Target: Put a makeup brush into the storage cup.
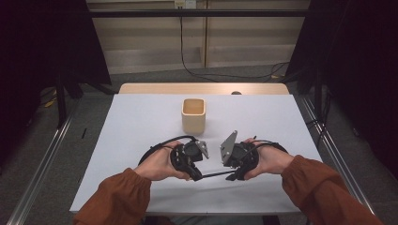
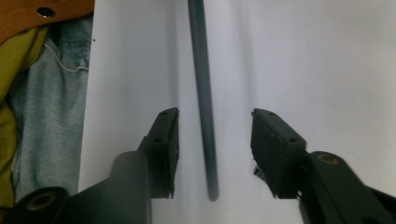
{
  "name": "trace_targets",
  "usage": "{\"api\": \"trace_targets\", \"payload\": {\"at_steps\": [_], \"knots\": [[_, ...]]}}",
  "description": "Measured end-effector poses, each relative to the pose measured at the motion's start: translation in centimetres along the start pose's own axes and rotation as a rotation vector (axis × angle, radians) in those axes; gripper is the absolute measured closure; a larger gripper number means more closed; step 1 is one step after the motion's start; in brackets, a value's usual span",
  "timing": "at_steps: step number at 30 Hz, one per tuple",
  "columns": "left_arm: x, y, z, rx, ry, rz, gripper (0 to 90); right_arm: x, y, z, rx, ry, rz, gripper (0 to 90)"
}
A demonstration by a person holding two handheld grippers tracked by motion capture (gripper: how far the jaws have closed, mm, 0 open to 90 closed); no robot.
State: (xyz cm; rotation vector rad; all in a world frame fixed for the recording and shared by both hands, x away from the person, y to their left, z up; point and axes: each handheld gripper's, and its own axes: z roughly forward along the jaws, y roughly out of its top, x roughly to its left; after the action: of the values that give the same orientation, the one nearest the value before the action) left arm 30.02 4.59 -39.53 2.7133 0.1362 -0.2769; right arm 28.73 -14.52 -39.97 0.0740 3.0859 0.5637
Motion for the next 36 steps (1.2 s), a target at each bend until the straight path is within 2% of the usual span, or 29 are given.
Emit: {"api": "trace_targets", "payload": {"at_steps": [1,6,7,10,13,14,18,19,23,30,31,35,36], "knots": [[0.0,0.0,0.1,0.002,-0.013,-0.001,84.0,0.0,0.0,0.3,-0.003,0.008,-0.006,60.4],[0.1,-0.1,0.5,0.014,-0.009,-0.001,84.0,-0.1,0.0,0.5,-0.016,0.018,-0.003,65.7],[0.2,-0.2,0.4,0.007,-0.009,0.007,84.0,0.0,-0.1,0.8,-0.001,0.033,0.0,68.1],[0.2,-0.2,0.4,0.01,-0.016,0.017,84.0,0.0,-0.1,1.0,-0.004,0.035,-0.01,69.8],[0.1,-0.2,0.4,0.002,-0.006,0.003,84.0,0.0,-0.2,1.1,-0.005,0.05,-0.007,81.9],[0.2,-0.2,0.3,0.009,-0.007,0.016,84.0,-0.1,-0.2,1.1,-0.006,0.051,-0.017,83.1],[0.3,-0.2,0.2,0.009,-0.01,0.015,84.0,-0.1,-0.2,1.4,-0.007,0.052,-0.028,84.8],[0.2,-0.3,0.3,0.004,-0.006,0.017,84.0,0.0,-0.2,1.4,0.0,0.071,-0.02,85.0],[0.3,-0.2,0.3,0.013,-0.015,0.034,83.9,0.0,-0.4,1.4,-0.007,0.079,-0.025,85.2],[0.2,-0.3,0.3,-0.02,-0.018,0.029,83.3,0.1,-0.7,1.2,-0.021,0.083,-0.021,85.3],[0.1,-0.4,0.3,-0.043,-0.019,0.012,82.2,0.0,-0.7,1.1,-0.026,0.077,-0.026,85.3],[0.4,-0.5,0.2,-0.047,-0.025,0.013,78.4,0.2,-0.8,1.0,-0.022,0.089,-0.015,85.3],[0.4,-0.6,0.3,-0.054,-0.022,0.004,75.1,0.2,-0.8,1.0,-0.017,0.09,-0.009,85.4]]}}
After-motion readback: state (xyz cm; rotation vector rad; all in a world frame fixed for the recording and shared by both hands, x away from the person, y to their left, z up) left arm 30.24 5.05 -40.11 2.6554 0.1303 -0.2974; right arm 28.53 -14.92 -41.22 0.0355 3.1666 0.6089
